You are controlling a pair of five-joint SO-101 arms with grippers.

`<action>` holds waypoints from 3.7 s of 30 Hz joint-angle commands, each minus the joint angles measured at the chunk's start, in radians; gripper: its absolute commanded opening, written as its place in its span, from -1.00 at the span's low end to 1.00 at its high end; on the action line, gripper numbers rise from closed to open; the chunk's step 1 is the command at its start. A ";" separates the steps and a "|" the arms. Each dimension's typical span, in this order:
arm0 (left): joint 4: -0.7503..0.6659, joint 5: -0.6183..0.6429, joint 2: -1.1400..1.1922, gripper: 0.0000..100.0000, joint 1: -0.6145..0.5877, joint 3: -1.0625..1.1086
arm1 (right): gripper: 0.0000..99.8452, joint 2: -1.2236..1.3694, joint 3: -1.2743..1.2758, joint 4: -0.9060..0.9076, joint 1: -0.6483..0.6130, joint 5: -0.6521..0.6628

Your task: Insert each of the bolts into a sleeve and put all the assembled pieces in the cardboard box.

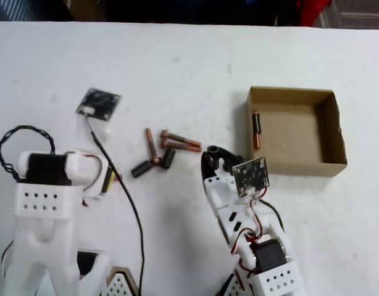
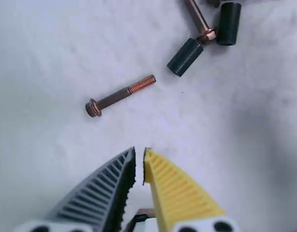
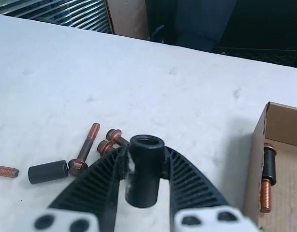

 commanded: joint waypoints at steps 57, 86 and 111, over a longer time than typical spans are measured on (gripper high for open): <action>-0.763 1.082 -0.022 -0.44 -0.282 0.615 | -0.96 -0.013 0.009 0.002 0.012 0.018; -1.007 1.088 -0.021 -0.45 -0.282 0.767 | -0.96 -0.012 0.009 0.002 0.013 0.018; -1.033 1.108 0.251 -0.45 -0.237 0.657 | -0.96 -0.013 0.009 0.002 0.013 0.018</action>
